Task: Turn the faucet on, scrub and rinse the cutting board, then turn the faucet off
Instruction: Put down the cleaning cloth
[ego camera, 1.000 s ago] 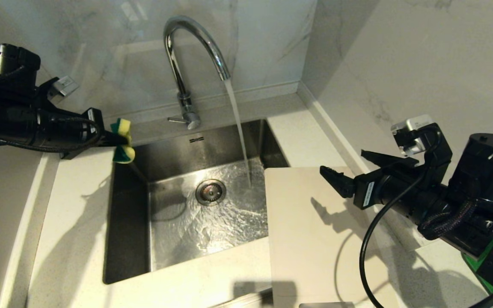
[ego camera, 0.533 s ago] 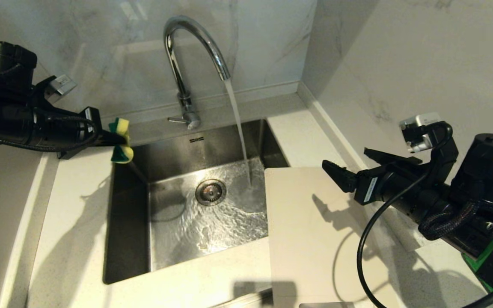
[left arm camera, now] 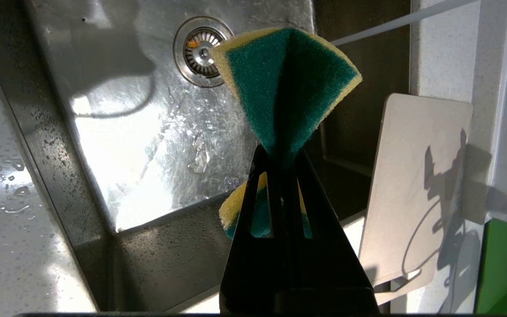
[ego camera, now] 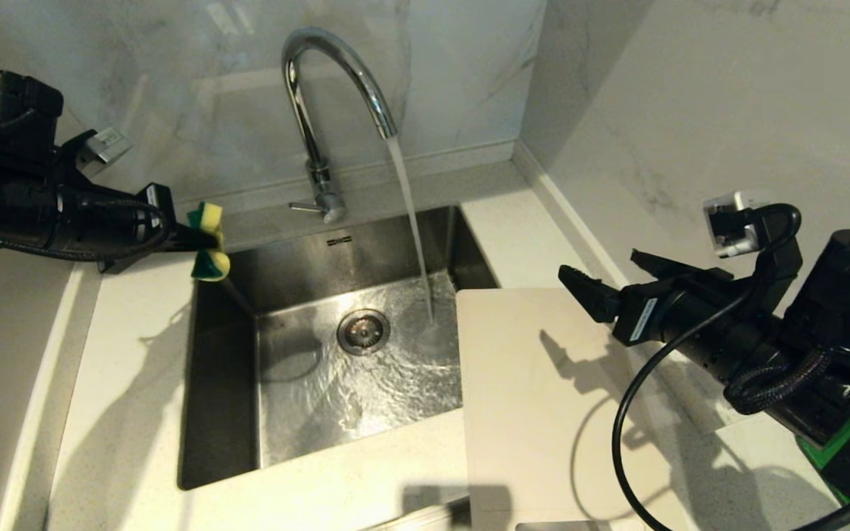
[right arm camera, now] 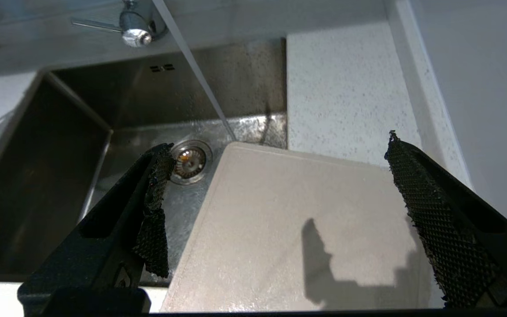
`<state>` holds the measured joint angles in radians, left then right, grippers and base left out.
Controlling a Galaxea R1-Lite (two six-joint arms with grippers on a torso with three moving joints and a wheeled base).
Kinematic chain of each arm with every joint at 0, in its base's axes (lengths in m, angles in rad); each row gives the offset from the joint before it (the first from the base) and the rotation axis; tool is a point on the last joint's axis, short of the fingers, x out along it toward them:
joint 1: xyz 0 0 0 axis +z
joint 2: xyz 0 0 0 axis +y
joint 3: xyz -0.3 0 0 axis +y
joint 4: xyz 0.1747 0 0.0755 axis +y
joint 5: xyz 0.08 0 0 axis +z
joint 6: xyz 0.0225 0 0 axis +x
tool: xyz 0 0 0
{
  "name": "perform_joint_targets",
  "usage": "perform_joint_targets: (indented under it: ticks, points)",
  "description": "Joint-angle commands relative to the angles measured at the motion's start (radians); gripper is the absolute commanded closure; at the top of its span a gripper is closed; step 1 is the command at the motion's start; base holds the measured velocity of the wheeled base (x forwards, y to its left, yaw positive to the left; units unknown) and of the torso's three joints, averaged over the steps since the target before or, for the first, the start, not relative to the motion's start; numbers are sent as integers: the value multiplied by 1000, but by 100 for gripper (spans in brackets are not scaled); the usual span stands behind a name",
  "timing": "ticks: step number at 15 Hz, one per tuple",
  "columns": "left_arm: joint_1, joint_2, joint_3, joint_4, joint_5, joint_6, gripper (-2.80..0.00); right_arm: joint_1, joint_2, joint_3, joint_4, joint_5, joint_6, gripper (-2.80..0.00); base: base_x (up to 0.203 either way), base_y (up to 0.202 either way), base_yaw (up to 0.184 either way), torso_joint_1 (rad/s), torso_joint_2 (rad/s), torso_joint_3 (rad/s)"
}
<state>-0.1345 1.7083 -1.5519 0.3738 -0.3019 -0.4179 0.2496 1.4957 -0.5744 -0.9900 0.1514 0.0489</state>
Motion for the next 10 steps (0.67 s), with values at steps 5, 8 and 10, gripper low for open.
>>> perform_joint_targets:
  ticks: [5, 8, 10]
  points:
    - [-1, 1, 3, 2, -2, -4, 0, 0, 0, 28, -9, -21, -1, -280, 0, 0, 0, 0, 0, 0]
    - [-1, 1, 1, 2, 4, -2, 0, 0, 3, 30, -21, -26, -1, -280, 0, 0, 0, 0, 0, 0]
    - [-1, 1, 4, 2, 3, -4, 0, 0, 0, 36, -19, -29, -1, -280, 0, 0, 0, 0, 0, 0]
